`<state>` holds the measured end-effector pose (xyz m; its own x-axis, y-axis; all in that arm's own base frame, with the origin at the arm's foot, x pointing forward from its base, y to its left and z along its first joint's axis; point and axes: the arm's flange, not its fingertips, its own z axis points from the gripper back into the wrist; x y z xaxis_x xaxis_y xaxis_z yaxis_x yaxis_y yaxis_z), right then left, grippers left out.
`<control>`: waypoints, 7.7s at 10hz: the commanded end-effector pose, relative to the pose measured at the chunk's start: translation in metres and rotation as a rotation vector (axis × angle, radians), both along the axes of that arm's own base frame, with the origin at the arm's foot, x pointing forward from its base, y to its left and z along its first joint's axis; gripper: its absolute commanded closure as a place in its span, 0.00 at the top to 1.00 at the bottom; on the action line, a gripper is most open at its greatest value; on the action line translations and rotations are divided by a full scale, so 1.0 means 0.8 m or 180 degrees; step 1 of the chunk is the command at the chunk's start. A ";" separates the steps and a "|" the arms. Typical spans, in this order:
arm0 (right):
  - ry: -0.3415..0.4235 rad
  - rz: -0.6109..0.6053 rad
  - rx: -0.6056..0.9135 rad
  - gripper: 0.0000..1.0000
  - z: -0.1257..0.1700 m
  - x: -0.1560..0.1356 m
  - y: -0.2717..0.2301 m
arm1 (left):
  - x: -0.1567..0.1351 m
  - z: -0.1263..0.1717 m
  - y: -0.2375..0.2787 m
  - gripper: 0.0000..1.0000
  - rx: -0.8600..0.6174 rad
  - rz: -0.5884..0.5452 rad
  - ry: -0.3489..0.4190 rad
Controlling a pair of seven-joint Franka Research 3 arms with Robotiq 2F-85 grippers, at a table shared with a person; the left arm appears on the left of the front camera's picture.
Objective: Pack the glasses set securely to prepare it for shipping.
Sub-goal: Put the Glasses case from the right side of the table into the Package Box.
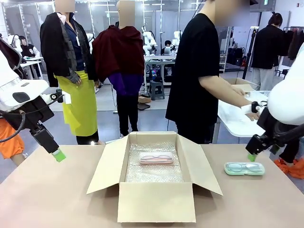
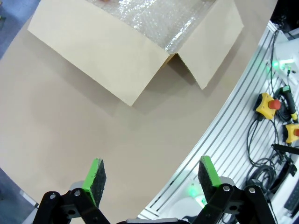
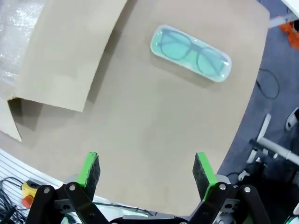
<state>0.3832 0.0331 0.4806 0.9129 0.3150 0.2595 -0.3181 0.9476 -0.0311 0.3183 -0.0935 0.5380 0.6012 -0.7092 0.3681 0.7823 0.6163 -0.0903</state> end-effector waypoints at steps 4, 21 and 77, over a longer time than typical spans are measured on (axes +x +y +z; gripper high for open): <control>0.0033 -0.0260 -0.0002 1.00 -0.005 0.001 -0.015 | -0.001 0.002 0.000 1.00 -0.0054 0.0013 -0.0003; 0.0526 0.0861 -0.0569 1.00 -0.007 0.159 -0.022 | -0.001 0.002 0.000 1.00 -0.0054 0.0013 -0.0003; 0.0337 0.3032 -0.0707 0.23 -0.043 0.132 0.448 | -0.001 0.002 0.000 1.00 -0.0054 0.0013 -0.0003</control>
<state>0.4882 0.3811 0.4562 0.2392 0.9703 0.0355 -0.9681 0.2411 -0.0685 0.3183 -0.0934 0.5382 0.6015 -0.7089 0.3682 0.7819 0.6169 -0.0897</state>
